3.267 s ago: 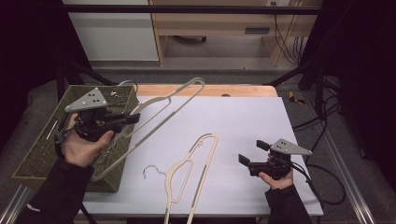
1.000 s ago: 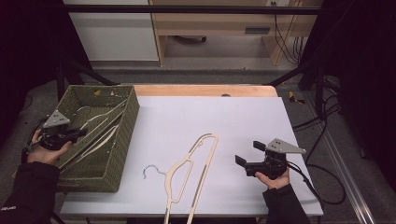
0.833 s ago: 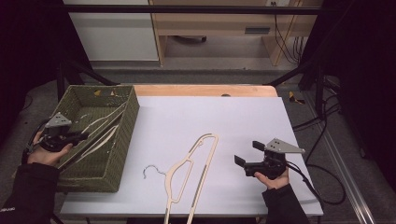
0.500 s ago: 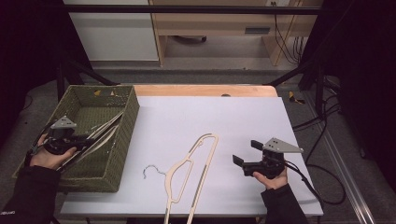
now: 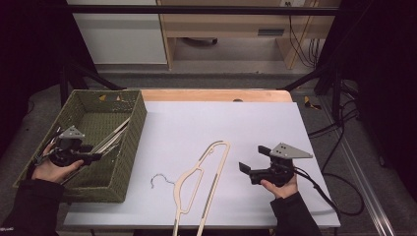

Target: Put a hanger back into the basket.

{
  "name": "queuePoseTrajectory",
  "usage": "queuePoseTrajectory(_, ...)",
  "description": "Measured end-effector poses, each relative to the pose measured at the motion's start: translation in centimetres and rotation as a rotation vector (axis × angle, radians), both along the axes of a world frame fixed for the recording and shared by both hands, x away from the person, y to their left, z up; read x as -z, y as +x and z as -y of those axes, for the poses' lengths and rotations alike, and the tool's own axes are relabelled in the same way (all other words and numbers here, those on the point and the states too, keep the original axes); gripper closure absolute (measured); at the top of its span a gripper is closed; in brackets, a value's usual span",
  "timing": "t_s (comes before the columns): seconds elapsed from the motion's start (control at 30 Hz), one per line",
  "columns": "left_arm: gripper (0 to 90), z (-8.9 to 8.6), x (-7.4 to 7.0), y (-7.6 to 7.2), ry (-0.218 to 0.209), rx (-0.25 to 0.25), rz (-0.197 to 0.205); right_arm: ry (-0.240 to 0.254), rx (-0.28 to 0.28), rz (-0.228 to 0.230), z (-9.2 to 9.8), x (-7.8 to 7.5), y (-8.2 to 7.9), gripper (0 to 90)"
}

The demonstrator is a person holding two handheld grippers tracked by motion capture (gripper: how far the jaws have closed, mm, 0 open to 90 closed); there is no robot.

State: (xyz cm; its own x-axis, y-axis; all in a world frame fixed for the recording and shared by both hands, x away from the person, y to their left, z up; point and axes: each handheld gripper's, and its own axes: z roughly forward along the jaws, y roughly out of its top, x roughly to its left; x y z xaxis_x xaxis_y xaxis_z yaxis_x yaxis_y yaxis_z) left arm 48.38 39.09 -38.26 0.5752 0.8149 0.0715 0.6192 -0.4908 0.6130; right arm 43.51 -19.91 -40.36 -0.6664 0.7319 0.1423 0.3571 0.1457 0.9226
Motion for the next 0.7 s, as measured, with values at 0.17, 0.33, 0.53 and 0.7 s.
queuePoseTrajectory(0.17, 44.0, 0.0, -0.9, -0.8, -0.001, 0.026, 0.029, 0.003, 0.003, -0.001, -0.2, -0.1, 0.0, 5.4)
queuePoseTrajectory(0.33, 38.6, 0.2, -2.1, -1.8, -0.045, 0.006, 0.107, -0.001, -0.008, -0.003, -0.3, -0.2, 0.0, 5.2)
queuePoseTrajectory(0.53, 22.5, 1.8, -3.5, -3.5, -0.141, -0.004, 0.227, 0.000, -0.015, 0.004, -1.0, -0.5, 0.2, 5.5)
queuePoseTrajectory(0.7, 12.0, 3.7, -4.6, -5.2, -0.236, 0.020, 0.305, -0.011, -0.027, 0.009, -1.5, -0.6, 0.3, 6.4)
